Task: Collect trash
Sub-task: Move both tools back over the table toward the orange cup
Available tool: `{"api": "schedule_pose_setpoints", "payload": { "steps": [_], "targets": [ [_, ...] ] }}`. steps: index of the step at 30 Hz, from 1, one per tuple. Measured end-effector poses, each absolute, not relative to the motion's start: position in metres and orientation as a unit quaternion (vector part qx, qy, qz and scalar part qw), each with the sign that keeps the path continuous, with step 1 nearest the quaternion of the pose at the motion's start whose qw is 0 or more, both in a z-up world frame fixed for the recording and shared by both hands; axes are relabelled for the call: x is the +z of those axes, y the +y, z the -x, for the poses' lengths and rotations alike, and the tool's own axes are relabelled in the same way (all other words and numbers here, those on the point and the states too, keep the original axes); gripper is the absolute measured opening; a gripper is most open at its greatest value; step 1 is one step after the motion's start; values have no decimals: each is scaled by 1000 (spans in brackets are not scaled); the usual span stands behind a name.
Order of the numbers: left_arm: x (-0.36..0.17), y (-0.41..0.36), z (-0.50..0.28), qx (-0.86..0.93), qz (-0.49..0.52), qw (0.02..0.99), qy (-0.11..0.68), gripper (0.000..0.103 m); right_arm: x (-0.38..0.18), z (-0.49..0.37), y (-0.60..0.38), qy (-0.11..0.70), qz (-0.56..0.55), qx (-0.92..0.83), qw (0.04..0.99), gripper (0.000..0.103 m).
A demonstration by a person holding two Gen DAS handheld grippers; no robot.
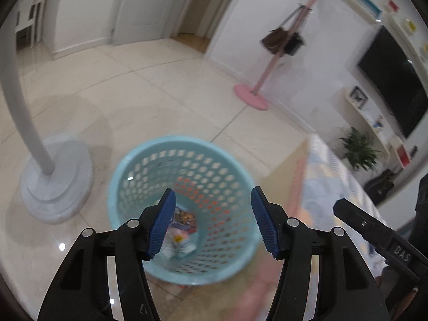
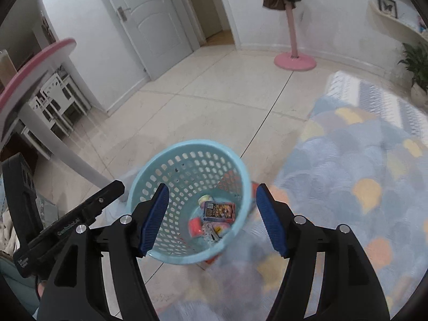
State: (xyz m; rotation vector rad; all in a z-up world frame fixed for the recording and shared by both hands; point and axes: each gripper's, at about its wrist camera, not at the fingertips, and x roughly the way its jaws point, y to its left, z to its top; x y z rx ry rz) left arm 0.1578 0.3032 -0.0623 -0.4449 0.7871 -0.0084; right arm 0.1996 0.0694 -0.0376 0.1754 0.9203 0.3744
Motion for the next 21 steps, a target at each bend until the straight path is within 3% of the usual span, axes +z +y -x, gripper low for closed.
{"api": "schedule_pose_setpoints", "payload": {
  "steps": [9, 13, 21],
  "targets": [
    [20, 201, -113, -120, 150, 923, 333, 57, 52, -121, -51, 345, -103, 110, 926, 64],
    [39, 147, -89, -187, 117, 917, 334, 69, 74, -77, -114, 313, -82, 47, 945, 64],
    [23, 61, -59, -260, 77, 896, 353, 72, 36, 2, -180, 344, -87, -1, 935, 64]
  ]
}}
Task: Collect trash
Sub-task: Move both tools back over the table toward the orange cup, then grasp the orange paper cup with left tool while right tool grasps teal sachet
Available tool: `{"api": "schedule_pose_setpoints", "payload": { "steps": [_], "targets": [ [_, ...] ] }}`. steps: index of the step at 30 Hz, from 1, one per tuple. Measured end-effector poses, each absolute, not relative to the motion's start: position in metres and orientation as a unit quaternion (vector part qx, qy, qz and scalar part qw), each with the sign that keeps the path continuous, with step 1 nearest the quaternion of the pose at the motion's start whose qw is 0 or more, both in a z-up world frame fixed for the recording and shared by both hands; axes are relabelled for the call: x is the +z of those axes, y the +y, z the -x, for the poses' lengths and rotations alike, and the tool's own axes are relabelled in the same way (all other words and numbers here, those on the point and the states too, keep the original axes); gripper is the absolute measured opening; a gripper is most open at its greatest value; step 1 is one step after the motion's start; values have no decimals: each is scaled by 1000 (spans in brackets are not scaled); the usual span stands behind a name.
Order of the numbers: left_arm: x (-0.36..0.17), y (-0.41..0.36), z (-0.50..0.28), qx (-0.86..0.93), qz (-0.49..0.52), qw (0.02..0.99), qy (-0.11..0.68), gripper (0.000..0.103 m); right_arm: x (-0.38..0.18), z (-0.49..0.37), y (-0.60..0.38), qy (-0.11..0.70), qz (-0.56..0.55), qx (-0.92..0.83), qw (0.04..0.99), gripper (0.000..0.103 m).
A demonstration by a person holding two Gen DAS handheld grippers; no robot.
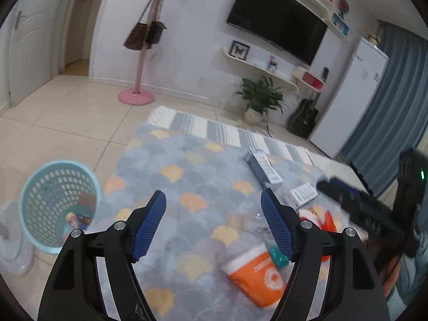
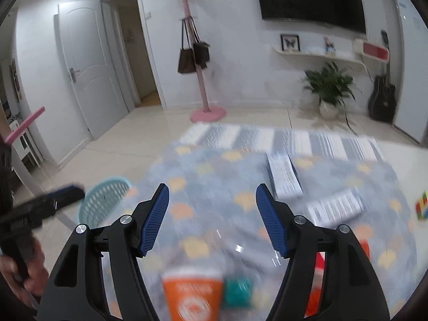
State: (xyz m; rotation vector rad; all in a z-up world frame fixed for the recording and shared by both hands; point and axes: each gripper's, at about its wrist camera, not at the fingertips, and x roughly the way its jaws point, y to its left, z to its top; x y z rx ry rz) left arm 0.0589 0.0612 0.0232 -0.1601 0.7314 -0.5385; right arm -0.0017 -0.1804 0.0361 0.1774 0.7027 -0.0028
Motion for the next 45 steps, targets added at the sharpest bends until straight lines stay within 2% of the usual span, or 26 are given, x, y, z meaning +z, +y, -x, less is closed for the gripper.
{"api": "schedule_pose_setpoints", "payload": {
  "steps": [8, 15, 23, 29, 33, 37, 38, 45],
  "targets": [
    [-8, 34, -57, -277, 61, 877, 388, 71, -30, 74, -175, 409, -57, 44, 910, 60],
    [-27, 29, -60, -281, 61, 858, 425, 71, -70, 86, -167, 462, -35, 77, 883, 56],
    [-52, 31, -72, -267, 63, 838, 471, 71, -71, 57, -159, 461, -61, 95, 880, 55],
    [-57, 35, -75, -263, 73, 835, 477, 71, -63, 80, -158, 463, -34, 124, 877, 55],
    [-57, 33, -75, -271, 68, 832, 480, 71, -77, 86, -156, 483, -29, 126, 866, 55],
    [-60, 28, -74, -274, 63, 828, 486, 71, -87, 65, -145, 487, -37, 126, 864, 26],
    [-61, 28, -75, -273, 65, 825, 490, 71, -88, 56, -142, 483, -45, 128, 865, 23],
    [-78, 29, -87, -249, 77, 818, 513, 72, -78, 15, -118, 463, -77, 157, 869, 23]
  ]
}}
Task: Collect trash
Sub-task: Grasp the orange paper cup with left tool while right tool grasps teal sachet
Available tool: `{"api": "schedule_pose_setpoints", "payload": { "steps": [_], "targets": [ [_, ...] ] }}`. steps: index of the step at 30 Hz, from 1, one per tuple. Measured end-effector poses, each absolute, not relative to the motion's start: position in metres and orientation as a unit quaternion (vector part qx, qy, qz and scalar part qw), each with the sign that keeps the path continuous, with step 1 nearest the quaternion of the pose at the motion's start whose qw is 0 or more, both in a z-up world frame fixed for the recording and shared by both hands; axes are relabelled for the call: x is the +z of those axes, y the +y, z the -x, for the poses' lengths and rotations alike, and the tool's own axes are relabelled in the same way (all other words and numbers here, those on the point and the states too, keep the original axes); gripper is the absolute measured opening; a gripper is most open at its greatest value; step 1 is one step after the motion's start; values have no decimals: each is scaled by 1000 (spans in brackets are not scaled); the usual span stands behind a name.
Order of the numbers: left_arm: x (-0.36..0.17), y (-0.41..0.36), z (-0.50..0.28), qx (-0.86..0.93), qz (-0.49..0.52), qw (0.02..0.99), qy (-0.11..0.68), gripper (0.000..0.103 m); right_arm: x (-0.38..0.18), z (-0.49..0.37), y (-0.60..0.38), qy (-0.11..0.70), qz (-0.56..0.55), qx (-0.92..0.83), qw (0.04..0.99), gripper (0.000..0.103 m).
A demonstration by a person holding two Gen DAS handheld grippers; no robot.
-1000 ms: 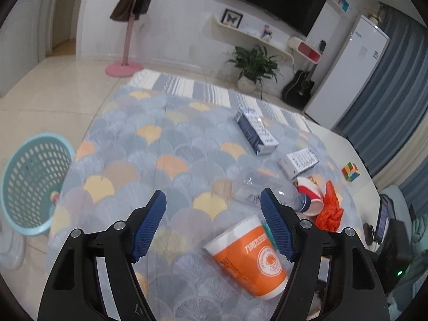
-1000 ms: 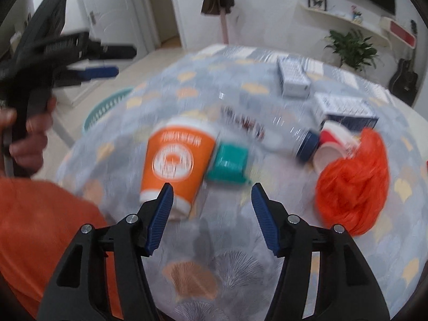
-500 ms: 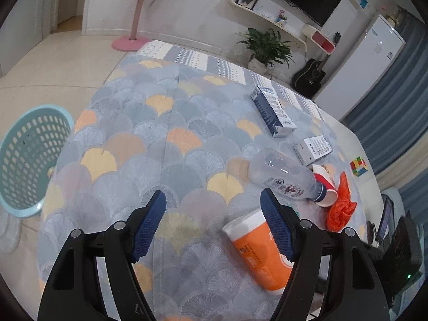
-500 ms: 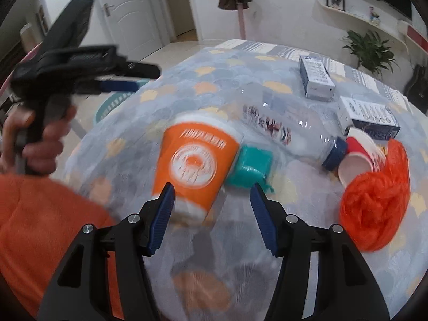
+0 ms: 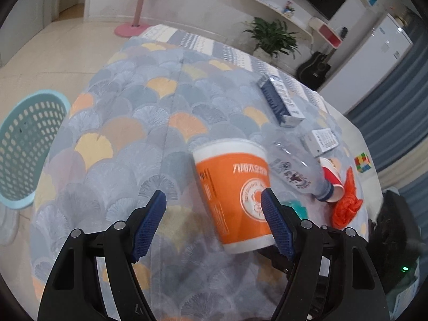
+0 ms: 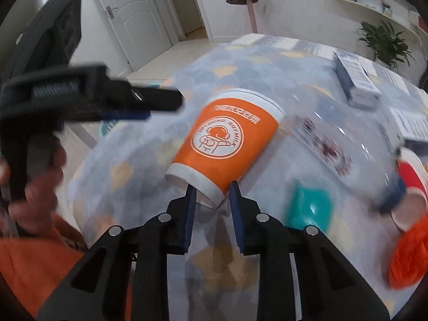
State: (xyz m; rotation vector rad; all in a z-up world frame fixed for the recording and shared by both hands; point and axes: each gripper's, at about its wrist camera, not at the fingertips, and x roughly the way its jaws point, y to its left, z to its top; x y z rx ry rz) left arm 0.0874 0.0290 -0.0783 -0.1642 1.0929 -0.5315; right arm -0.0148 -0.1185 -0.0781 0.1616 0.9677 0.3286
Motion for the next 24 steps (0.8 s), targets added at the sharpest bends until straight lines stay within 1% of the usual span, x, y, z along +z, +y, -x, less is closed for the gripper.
{"api": "schedule_pose_setpoints", "payload": {
  "steps": [6, 8, 9, 11, 14, 18, 20, 21, 22, 24],
  "targets": [
    [-93, 8, -103, -251, 74, 801, 539, 72, -62, 37, -165, 447, -69, 106, 886, 24],
    [-99, -6, -104, -264, 72, 786, 554, 72, -61, 35, -192, 449, -89, 77, 886, 31],
    [-102, -13, -104, -268, 71, 780, 561, 73, -61, 35, -200, 450, -95, 67, 885, 33],
    [-108, -29, -104, -262, 52, 777, 570, 75, -60, 37, -212, 449, -103, 59, 886, 41],
    [-115, -48, -102, -250, 10, 783, 570, 76, -63, 45, -216, 448, -111, 59, 885, 47],
    [-125, -61, -99, -241, -19, 779, 579, 74, -73, 47, -209, 462, -111, 53, 878, 48],
    [-125, -62, -99, -234, -34, 784, 573, 68, -82, 41, -206, 474, -118, 55, 871, 48],
    [-124, -62, -99, -229, -43, 788, 570, 55, -86, 38, -204, 478, -118, 55, 869, 48],
    [-123, -60, -98, -226, -48, 792, 564, 56, -88, 37, -202, 480, -117, 52, 868, 48],
    [-120, -50, -101, -230, -21, 794, 562, 55, -92, 34, -198, 485, -121, 51, 864, 49]
  ]
}}
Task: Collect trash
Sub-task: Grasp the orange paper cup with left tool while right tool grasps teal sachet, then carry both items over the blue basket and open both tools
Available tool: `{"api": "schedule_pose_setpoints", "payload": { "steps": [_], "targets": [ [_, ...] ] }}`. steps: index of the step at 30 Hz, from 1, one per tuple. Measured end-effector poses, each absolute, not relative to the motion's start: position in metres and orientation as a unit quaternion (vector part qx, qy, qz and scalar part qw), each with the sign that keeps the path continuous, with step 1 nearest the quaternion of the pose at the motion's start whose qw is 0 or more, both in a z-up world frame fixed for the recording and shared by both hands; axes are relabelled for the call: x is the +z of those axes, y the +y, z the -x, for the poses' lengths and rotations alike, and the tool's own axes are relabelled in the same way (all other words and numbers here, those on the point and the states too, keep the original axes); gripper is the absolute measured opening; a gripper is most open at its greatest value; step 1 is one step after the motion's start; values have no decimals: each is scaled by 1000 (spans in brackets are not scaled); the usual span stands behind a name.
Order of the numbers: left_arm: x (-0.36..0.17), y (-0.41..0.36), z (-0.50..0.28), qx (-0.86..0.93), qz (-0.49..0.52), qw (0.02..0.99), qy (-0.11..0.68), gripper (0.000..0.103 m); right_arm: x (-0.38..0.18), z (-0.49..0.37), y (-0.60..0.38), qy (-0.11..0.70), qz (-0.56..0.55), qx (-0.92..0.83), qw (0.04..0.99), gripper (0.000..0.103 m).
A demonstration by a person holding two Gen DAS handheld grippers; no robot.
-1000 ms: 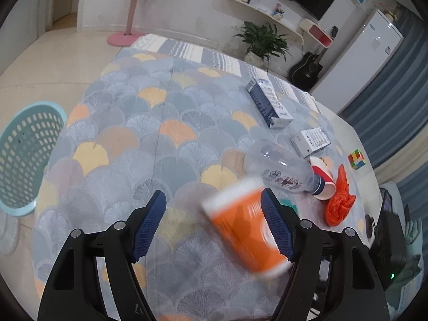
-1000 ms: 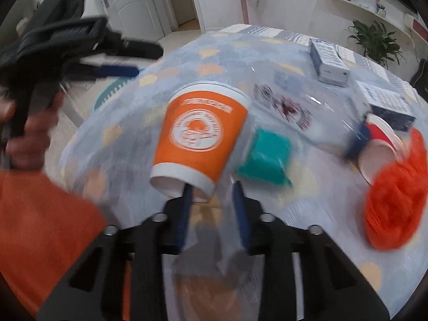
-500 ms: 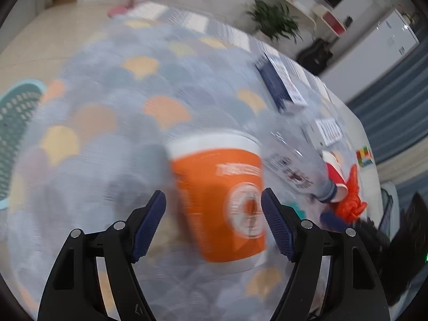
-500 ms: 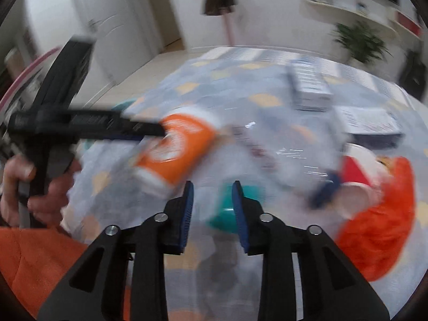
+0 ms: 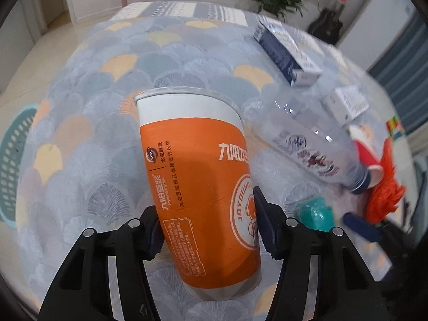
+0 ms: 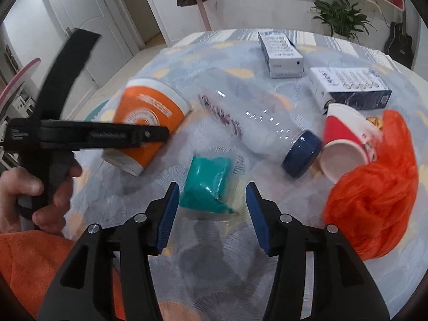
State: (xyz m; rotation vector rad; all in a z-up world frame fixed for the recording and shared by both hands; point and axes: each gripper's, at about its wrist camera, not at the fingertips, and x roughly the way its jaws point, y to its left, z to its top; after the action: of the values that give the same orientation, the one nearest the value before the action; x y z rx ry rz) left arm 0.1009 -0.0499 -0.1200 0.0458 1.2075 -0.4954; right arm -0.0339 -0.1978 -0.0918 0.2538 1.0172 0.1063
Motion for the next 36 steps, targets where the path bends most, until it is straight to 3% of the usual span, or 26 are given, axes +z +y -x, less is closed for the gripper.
{"api": "schedule_pose_setpoints", "payload": {
  "steps": [4, 12, 14, 17, 29, 36],
  "targets": [
    [-97, -20, -104, -224, 22, 822, 524, 55, -97, 26, -189, 494, -120, 35, 861, 56],
    [-59, 41, -104, -197, 78, 863, 460, 55, -108, 12, -166, 508, -96, -3, 856, 55],
    [-51, 56, -107, -189, 89, 869, 448, 55, -108, 9, -157, 509, -77, -9, 857, 38],
    [-39, 82, -109, -177, 101, 880, 428, 55, -102, 4, -141, 502, -58, -5, 863, 37],
    [22, 201, -138, -91, 129, 926, 344, 56, 6, -92, -30, 378, -18, 108, 919, 36],
    [29, 284, -147, -44, 185, 928, 322, 56, 33, -138, 52, 343, 0, 184, 921, 36]
  ]
}}
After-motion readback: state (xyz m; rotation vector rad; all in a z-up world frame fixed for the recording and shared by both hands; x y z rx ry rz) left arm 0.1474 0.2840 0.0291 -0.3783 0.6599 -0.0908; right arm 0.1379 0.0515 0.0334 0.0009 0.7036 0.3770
